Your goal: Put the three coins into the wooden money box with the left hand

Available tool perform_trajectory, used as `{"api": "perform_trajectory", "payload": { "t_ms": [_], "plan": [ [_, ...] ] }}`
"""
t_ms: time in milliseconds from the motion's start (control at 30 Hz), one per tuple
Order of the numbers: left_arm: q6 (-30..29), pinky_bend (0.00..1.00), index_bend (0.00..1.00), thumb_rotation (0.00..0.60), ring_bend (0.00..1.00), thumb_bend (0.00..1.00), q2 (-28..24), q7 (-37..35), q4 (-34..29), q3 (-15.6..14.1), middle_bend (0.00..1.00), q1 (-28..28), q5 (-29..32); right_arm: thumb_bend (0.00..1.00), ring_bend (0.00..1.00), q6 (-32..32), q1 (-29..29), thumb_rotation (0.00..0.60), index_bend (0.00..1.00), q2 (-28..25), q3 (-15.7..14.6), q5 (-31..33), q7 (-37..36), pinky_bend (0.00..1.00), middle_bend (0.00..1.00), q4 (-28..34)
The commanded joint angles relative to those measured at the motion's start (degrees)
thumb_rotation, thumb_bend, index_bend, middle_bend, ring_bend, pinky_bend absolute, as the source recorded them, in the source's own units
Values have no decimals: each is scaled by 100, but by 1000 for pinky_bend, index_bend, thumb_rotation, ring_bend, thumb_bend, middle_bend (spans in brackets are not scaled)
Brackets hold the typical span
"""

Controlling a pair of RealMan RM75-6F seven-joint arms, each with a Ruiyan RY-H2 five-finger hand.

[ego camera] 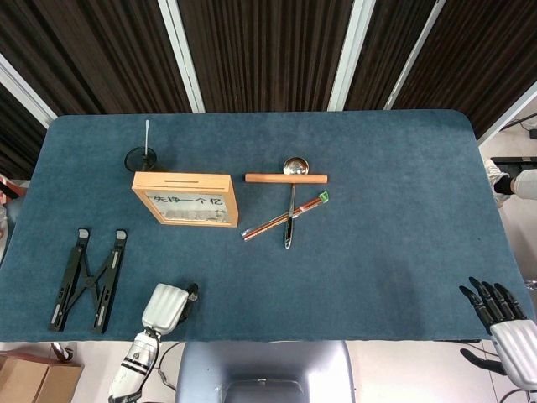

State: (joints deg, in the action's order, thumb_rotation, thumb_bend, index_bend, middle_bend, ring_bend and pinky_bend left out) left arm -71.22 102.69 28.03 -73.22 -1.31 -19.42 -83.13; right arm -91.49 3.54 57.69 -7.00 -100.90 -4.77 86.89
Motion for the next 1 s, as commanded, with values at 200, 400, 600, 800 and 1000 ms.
{"api": "perform_trajectory", "payload": {
  "t_ms": [200,400,600,800,1000],
  "plan": [
    [9,1000,588,600,1000,441,2,-66,35,24,1000,16,3,151,0,33,-13,600,0,4,7,21,18,0,0,12],
    [-11,1000,573,600,1000,436,-46,-80,9,23,1000,24,-33,151,0,47,-16,600,0,7,6,22,48,0,0,27],
    [5,1000,563,600,1000,434,-69,-56,-27,28,1000,23,-40,151,0,37,-13,600,0,0,6,22,38,0,0,29],
    [3,1000,555,600,1000,432,-83,-32,-60,24,1000,24,-61,151,0,41,-14,600,0,-1,6,25,32,0,0,25],
    [-22,1000,542,600,1000,427,-104,-34,-97,33,1000,28,-82,151,0,41,-11,600,0,1,2,22,40,0,0,21]
  ]
}}
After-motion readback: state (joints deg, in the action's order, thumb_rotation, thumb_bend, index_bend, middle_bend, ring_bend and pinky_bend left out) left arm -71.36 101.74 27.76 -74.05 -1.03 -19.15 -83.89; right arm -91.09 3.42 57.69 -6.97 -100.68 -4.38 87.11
